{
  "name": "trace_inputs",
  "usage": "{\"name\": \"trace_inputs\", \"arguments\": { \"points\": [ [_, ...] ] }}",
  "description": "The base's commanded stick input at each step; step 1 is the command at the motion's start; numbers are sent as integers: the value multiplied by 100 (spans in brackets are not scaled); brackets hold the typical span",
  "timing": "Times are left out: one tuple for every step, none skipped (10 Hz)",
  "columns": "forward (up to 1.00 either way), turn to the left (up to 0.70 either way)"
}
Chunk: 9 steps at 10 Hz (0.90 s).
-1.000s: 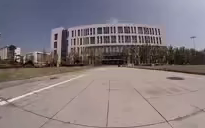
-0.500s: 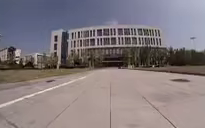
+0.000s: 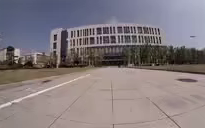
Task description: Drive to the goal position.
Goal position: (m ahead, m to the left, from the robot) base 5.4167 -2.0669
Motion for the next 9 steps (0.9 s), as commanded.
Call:
{"name": "trace_inputs", "arguments": {
  "points": [
    [70, 0],
    [70, 0],
    [70, 0],
    [70, 0],
    [70, 0],
    [70, 0],
    [70, 0],
    [70, 0],
    [70, 0]
  ]
}}
